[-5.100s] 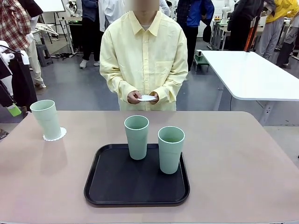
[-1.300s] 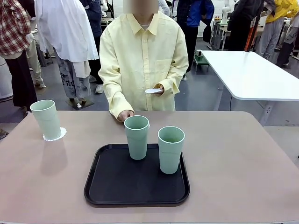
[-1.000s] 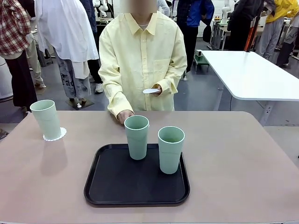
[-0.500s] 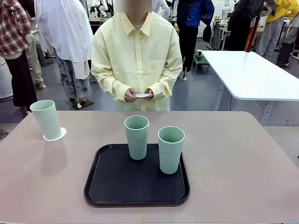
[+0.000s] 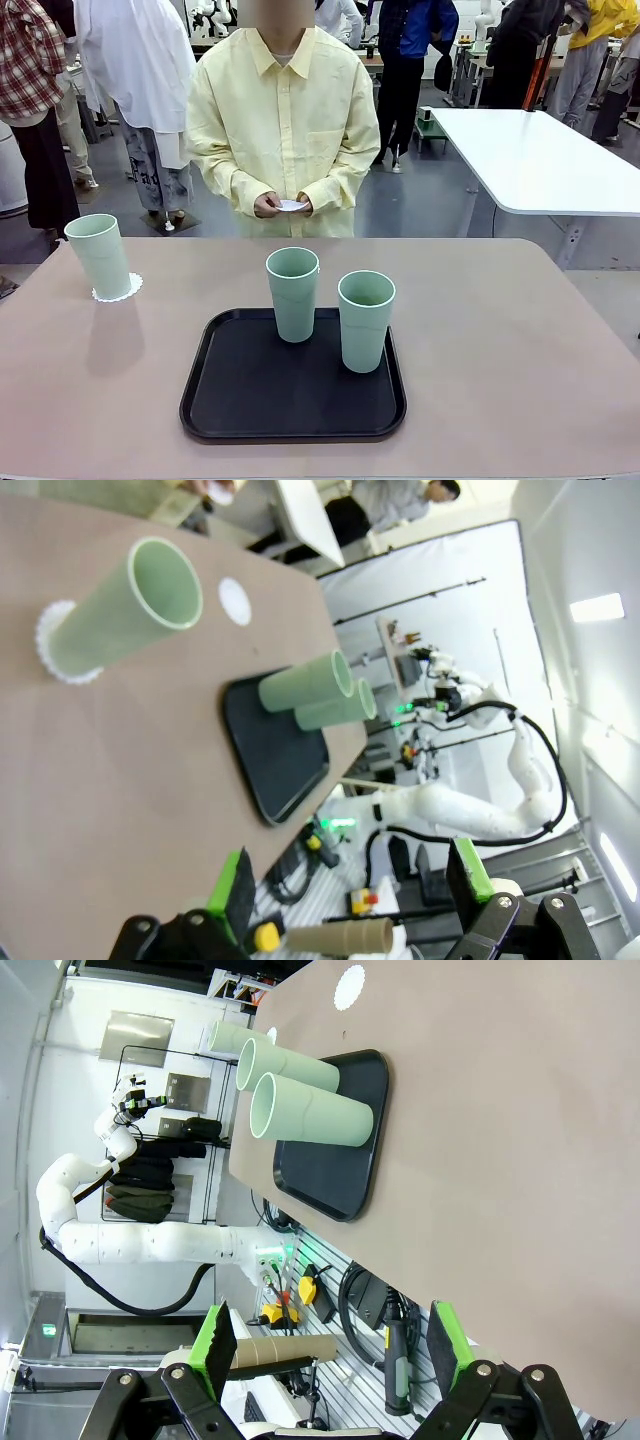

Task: Place coasters on the table and set cups on them.
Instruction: Take one Reusable plastic cup from the Flat Tray and place it on a coaster set by the human.

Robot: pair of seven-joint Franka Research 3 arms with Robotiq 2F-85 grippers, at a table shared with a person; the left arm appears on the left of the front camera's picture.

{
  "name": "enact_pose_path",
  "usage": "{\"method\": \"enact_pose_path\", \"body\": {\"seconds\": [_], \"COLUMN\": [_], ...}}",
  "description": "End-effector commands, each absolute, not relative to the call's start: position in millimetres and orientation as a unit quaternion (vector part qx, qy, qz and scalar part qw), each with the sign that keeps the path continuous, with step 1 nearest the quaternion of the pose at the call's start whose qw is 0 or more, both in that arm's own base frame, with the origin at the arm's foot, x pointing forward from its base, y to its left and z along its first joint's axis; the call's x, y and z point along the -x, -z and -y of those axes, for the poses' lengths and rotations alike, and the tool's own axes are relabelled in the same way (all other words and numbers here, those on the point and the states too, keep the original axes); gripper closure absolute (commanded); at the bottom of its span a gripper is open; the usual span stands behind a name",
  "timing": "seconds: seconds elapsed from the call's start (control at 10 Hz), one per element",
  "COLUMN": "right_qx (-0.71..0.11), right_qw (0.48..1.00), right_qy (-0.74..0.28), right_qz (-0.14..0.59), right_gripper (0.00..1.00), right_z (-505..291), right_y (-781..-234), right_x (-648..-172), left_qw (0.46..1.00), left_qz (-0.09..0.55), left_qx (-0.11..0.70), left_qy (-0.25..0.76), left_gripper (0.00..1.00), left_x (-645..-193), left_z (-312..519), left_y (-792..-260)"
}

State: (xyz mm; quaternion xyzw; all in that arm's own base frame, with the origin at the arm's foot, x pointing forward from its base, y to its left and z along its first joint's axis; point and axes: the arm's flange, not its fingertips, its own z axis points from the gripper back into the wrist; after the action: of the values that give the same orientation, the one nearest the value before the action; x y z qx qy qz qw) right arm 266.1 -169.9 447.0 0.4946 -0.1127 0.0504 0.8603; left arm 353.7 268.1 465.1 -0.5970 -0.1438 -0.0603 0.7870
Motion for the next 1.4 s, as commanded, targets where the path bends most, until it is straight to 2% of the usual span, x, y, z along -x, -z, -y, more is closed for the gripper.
{"method": "enact_pose_path", "body": {"seconds": [0.0, 0.2, 0.4, 0.5, 0.8, 1.3], "right_qx": [-0.504, -0.504, -0.504, -0.504, -0.504, -0.504], "right_qw": [0.854, 0.854, 0.854, 0.854, 0.854, 0.854], "right_qy": [-0.054, -0.054, -0.054, -0.054, -0.054, -0.054], "right_qz": [0.12, 0.12, 0.12, 0.12, 0.12, 0.12], "right_gripper": [0.0, 0.0, 0.0, 0.0, 0.0, 0.0], "right_z": [169.9, 169.9, 169.9, 169.9, 169.9, 169.9], "right_y": [-447.1, -447.1, -447.1, -447.1, -447.1, -447.1], "right_x": [-268.0, -268.0, -268.0, -268.0, -268.0, -268.0], "left_qw": [0.823, 0.863, 0.89, 0.894, 0.897, 0.882], "left_qz": [0.188, 0.246, 0.258, 0.259, 0.239, 0.174], "left_qx": [0.527, 0.421, 0.341, 0.299, 0.16, 0.071], "left_qy": [0.098, 0.133, 0.16, 0.208, 0.336, 0.433], "left_gripper": [0.0, 0.0, 0.0, 0.0, 0.0, 0.0], "left_x": [-345.0, -344.7, -356.4, -363.1, -384.2, -431.8], "left_z": [-239.2, -192.4, -140.4, -108.1, -16.5, 77.6], "left_y": [-496.2, -563.4, -603.0, -614.4, -591.7, -519.4]}}
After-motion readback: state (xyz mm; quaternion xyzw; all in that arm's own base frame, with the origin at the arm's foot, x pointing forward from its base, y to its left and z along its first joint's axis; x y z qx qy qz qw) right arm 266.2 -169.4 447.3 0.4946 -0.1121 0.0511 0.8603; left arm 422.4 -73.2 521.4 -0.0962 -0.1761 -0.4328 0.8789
